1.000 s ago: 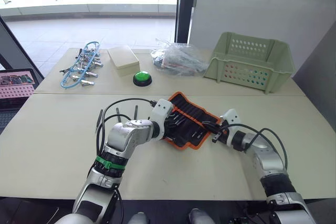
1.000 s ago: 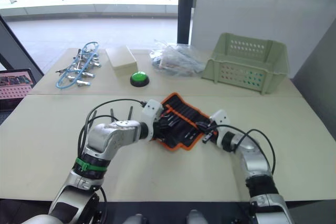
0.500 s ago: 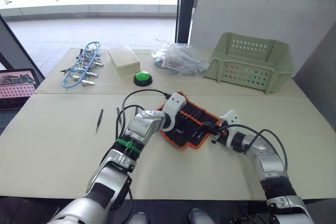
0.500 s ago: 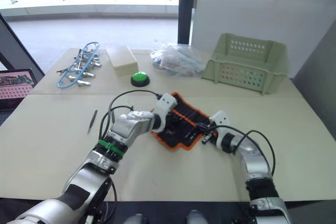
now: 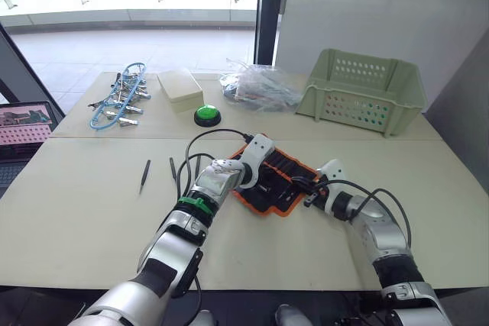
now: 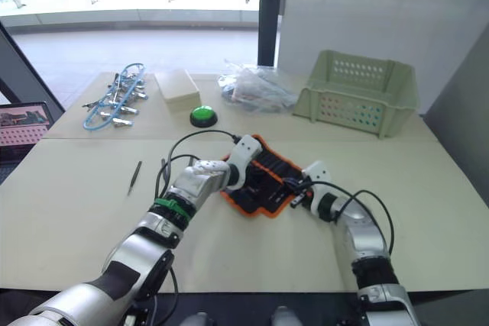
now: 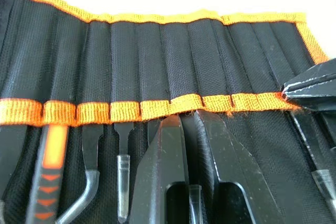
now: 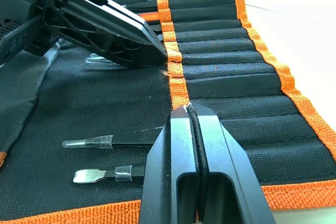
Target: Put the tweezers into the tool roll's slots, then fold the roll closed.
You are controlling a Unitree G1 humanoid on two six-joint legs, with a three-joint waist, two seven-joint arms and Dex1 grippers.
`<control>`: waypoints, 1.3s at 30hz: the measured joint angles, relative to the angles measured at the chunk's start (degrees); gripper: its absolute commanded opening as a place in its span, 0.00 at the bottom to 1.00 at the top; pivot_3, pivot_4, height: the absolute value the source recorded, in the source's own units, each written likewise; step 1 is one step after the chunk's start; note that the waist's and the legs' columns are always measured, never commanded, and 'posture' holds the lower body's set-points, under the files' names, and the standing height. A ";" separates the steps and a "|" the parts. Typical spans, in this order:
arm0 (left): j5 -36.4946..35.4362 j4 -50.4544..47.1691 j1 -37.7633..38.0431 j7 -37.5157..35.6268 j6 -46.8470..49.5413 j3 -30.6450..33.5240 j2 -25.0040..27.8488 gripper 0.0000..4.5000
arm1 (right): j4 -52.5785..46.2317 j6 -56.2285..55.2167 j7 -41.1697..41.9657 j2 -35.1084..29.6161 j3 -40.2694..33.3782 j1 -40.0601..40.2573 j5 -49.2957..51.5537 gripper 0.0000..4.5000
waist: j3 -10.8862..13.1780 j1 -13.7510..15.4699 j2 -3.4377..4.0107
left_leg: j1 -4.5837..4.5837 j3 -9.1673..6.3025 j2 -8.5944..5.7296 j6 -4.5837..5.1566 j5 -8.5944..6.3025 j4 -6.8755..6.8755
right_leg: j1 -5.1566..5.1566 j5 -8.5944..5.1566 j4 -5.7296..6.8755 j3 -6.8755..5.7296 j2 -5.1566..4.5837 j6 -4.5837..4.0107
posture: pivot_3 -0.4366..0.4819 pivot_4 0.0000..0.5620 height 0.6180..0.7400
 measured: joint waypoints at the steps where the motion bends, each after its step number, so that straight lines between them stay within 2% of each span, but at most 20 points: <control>1: -0.90 -3.51 1.85 -0.34 2.45 0.90 0.84 0.19 | 0.59 -0.43 0.10 0.06 0.16 -0.32 0.00 0.00 | -0.01 -0.16 0.01 | 0.00 0.00 0.01 0.00 0.00 -0.01 | -0.01 0.00 0.00 0.01 0.00 0.00 | 0.48 0.27 1.00; 2: -1.67 -6.48 3.62 -0.83 4.49 1.74 1.76 0.23 | 0.93 -0.69 0.21 0.09 0.27 -0.50 0.00 0.00 | -0.01 -0.29 0.02 | 0.00 0.00 0.01 0.00 0.00 -0.01 | -0.02 0.00 0.01 0.02 0.01 0.00 | 0.48 0.27 1.00; 6: -4.04 -20.90 10.33 -1.34 11.71 3.87 6.28 0.55 | 2.76 -2.08 0.29 0.45 0.78 -1.49 -0.01 0.00 | -0.01 -0.76 0.02 | 0.00 -0.01 0.03 0.00 0.00 -0.02 | -0.04 0.00 0.02 0.04 0.01 0.00 | 0.48 0.27 1.00; 12: -9.97 -40.28 15.50 -1.10 18.30 13.35 13.40 0.99 | 5.34 -4.52 1.18 0.60 0.48 -2.19 0.05 0.00 | -0.01 -0.73 0.02 | 0.00 -0.02 0.05 0.00 0.00 -0.01 | -0.02 0.00 0.01 0.03 -0.01 -0.01 | 0.48 0.27 1.00; 18: -15.42 -53.38 23.31 -0.19 23.64 21.78 18.42 1.00 | 8.45 -6.58 2.38 1.31 0.54 -3.78 0.11 0.00 | -0.01 -1.05 0.03 | 0.01 -0.02 0.08 0.00 0.00 -0.04 | -0.04 0.01 0.03 0.02 0.02 -0.01 | 0.48 0.27 1.00; 20: -16.86 -57.22 28.16 -0.23 23.16 25.36 20.55 1.00 | 9.61 -7.46 2.80 1.58 0.66 -4.26 0.11 0.00 | -0.01 -1.24 0.03 | 0.03 -0.01 0.11 0.00 0.00 -0.05 | -0.04 0.01 0.02 0.04 0.03 -0.02 | 0.48 0.27 1.00; 23: -18.18 -60.43 33.77 0.90 21.56 32.03 21.02 1.00 | 11.82 -9.39 2.96 1.71 0.55 -4.93 0.08 0.00 | -0.02 -1.06 0.01 | 0.05 -0.01 0.12 -0.01 0.00 -0.04 | -0.02 0.03 0.00 0.02 0.02 -0.05 | 0.48 0.27 1.00; 27: -19.34 -67.22 46.32 1.78 18.38 39.96 21.43 1.00 | 14.83 -13.11 4.17 2.07 0.32 -5.53 0.12 0.00 | -0.04 -1.05 -0.01 | 0.07 0.02 0.14 -0.01 -0.01 -0.06 | 0.01 0.03 -0.04 0.04 0.02 -0.06 | 0.48 0.27 1.00; 30: -19.32 -70.00 56.37 1.93 14.29 44.88 20.25 1.00 | 17.04 -14.61 5.25 1.83 0.26 -6.17 0.12 0.00 | -0.05 -1.03 -0.02 | 0.13 0.04 0.15 -0.02 -0.01 -0.08 | 0.05 0.03 -0.06 0.05 0.02 -0.07 | 0.48 0.27 1.00; 34: -19.01 -70.56 63.90 4.79 9.35 50.47 16.82 1.00 | 19.45 -15.06 5.33 1.37 0.02 -6.65 0.11 0.00 | -0.23 -0.19 -0.30 | 0.54 0.05 0.17 -0.02 -0.01 -0.08 | 0.53 0.04 -0.17 0.02 0.03 -0.11 | 0.48 0.27 1.00; 36: -19.03 -71.68 68.46 5.47 7.00 51.49 14.88 1.00 | 20.30 -15.06 5.53 1.44 -0.01 -6.81 0.07 0.00 | -0.21 -0.09 -0.27 | 0.92 0.08 0.20 0.01 -0.06 -0.14 | 1.00 0.02 -0.42 0.00 0.03 -0.12 | 0.48 0.27 1.00; 39: -19.00 -72.99 75.96 5.92 3.32 51.57 10.70 1.00 | 20.82 -15.10 6.47 1.05 0.01 -7.14 0.01 0.00 | -0.27 0.01 -0.37 | 0.94 0.12 0.23 0.01 -0.12 -0.17 | 1.04 0.00 -0.49 0.01 0.04 -0.12 | 0.48 0.27 1.00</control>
